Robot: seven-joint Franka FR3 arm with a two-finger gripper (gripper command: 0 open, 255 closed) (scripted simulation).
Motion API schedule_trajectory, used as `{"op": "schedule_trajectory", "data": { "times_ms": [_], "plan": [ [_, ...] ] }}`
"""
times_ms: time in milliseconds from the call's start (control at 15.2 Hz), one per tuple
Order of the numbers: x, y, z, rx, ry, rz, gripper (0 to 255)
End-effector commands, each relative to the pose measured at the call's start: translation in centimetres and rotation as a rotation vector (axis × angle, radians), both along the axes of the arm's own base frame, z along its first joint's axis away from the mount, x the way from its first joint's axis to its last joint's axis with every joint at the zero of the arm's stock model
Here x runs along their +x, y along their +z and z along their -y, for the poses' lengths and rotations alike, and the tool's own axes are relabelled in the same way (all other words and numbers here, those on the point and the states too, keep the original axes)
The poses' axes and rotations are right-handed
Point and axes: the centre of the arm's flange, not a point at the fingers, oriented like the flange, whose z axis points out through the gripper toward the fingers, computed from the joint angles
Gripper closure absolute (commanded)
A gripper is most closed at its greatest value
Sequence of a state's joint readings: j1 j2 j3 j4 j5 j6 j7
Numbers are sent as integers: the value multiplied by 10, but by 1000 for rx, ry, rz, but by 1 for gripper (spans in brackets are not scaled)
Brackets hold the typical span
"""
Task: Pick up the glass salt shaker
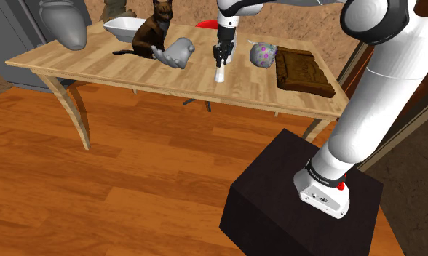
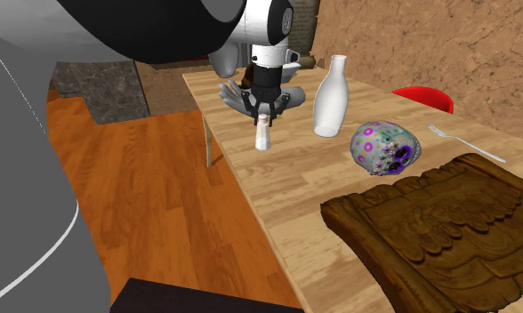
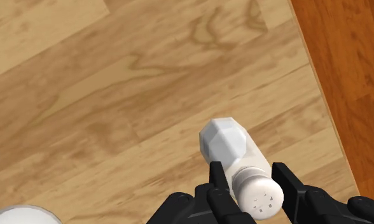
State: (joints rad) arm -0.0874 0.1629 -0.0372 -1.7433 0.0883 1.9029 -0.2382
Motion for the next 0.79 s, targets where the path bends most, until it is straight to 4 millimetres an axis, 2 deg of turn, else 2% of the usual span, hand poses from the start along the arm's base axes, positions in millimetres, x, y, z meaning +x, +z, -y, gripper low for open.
{"op": "schedule_trajectory", "data": {
  "times_ms": [0,726],
  "plan": [
    [0,4,0,0,0,-2,255],
    [0,62,0,0,0,-2,255]
  ]
}}
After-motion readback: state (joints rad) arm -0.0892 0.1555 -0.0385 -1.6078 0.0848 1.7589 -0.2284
